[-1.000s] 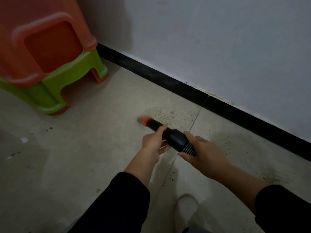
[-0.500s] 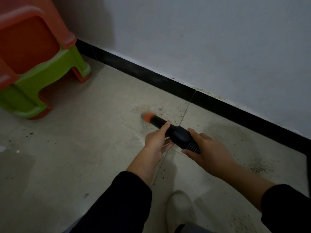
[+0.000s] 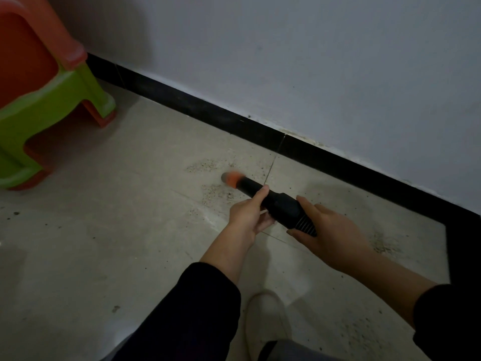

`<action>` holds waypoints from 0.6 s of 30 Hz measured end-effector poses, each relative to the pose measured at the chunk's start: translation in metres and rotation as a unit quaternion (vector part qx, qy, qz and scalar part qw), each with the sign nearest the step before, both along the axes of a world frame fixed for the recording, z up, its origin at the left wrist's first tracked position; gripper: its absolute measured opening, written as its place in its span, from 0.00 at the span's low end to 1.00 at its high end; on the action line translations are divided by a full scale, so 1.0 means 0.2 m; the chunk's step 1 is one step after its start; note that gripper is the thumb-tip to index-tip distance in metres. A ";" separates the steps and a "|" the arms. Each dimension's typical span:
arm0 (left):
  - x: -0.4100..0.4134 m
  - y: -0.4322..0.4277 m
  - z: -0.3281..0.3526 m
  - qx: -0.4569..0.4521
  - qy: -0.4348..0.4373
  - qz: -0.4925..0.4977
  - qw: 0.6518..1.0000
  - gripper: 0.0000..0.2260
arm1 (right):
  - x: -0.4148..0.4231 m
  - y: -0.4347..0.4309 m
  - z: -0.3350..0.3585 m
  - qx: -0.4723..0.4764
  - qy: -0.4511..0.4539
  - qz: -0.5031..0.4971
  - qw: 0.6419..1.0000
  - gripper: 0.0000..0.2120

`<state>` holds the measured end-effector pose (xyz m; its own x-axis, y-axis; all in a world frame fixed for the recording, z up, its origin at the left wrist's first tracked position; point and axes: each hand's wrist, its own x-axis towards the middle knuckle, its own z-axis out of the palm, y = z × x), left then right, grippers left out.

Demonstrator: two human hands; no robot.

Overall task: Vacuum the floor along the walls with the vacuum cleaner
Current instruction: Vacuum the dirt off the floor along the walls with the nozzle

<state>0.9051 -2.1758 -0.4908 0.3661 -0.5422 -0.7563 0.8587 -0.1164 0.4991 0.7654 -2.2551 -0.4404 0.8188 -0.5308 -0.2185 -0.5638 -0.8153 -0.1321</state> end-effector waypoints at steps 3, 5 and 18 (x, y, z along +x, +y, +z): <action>-0.01 0.00 0.01 0.000 0.000 -0.004 1.000 0.18 | -0.01 0.00 0.01 0.003 0.003 0.000 1.000 0.37; -0.01 0.00 0.02 0.006 -0.002 -0.004 1.000 0.18 | -0.01 0.00 0.02 0.007 0.006 0.001 1.000 0.37; 0.05 0.10 0.04 0.055 -0.020 0.032 0.998 0.19 | 0.06 0.06 0.01 0.039 0.010 0.039 0.998 0.37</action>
<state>0.9147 -2.1561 -0.4836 0.4286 -0.4307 -0.7943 0.8457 -0.1182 0.5204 0.7775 -2.2427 -0.4377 0.8518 -0.4468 -0.2734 -0.5026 -0.8443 -0.1862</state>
